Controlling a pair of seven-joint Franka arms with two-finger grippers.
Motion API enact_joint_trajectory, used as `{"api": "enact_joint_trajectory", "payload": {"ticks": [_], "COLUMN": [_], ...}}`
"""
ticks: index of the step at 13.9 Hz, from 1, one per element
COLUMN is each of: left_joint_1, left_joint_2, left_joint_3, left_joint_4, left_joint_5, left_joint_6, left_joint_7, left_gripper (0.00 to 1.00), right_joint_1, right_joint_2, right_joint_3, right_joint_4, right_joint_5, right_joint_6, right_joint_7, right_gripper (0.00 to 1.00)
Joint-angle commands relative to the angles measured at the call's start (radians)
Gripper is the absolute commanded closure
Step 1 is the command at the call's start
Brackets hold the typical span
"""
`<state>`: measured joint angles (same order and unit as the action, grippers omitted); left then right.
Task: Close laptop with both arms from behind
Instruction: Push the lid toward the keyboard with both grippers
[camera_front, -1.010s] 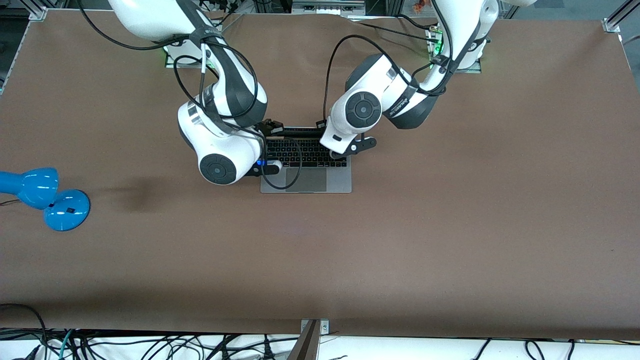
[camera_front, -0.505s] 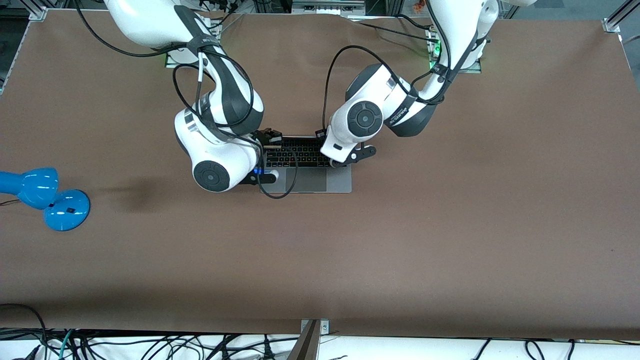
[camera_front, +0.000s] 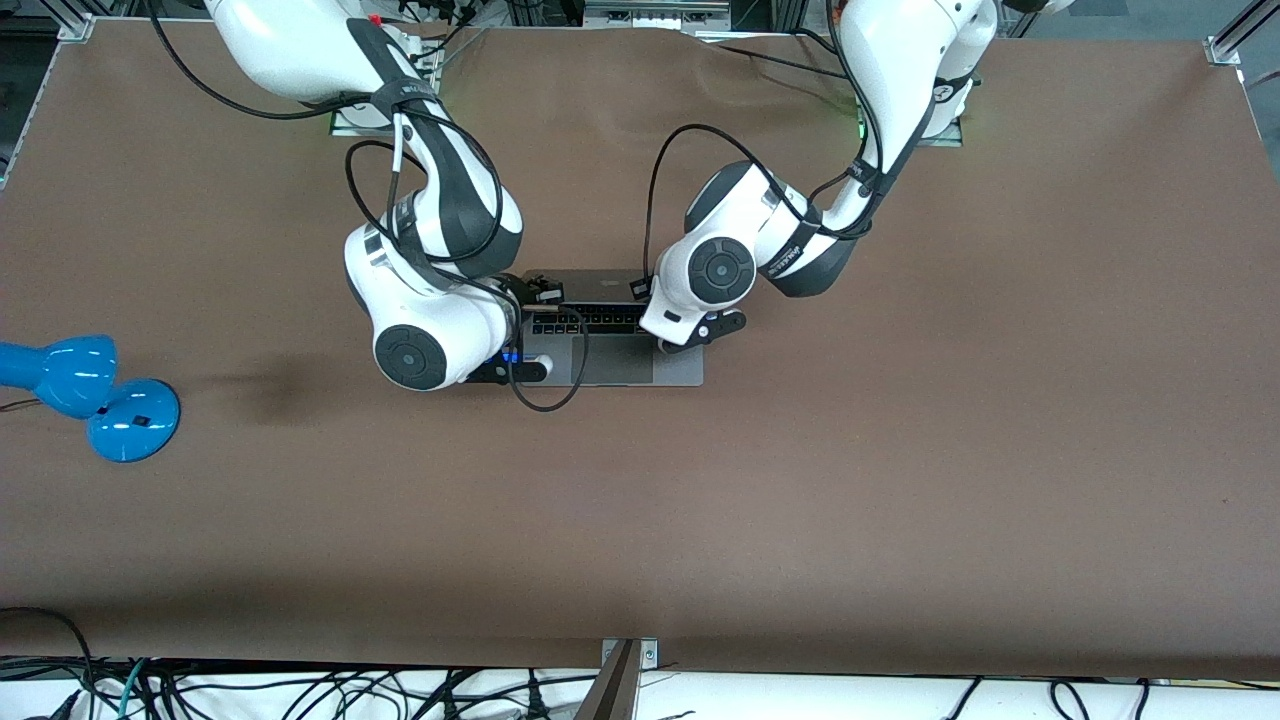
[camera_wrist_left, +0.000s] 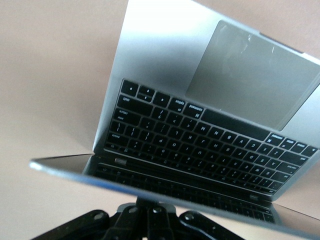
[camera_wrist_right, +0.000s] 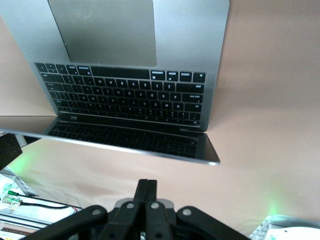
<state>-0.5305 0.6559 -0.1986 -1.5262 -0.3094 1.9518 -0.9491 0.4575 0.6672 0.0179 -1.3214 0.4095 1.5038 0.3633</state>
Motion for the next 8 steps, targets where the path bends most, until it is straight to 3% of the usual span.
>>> {"api": "enact_joint_trajectory", "payload": {"ticks": [1,8], "left_joint_1": [-0.005,-0.005], "left_joint_2": [0.037,0.057], "left_joint_3": [0.021,0.036], "left_joint_4": [0.064,0.086], "left_joint_5": [0.029,0.069], "left_joint_6": [-0.001,0.004], "left_joint_7": [0.019,0.049], "left_gripper": [1.00,1.00], "right_joint_1": [-0.007,0.004], "right_joint_2": [0.031,0.097], "right_joint_3": [-0.007,-0.012], "right_joint_4": [0.034,0.034], "right_joint_5": [-0.006,-0.027], "right_joint_6": [0.002,0.079], "right_joint_7": [-0.043,-0.047], "right_gripper": [0.97,0.97]}}
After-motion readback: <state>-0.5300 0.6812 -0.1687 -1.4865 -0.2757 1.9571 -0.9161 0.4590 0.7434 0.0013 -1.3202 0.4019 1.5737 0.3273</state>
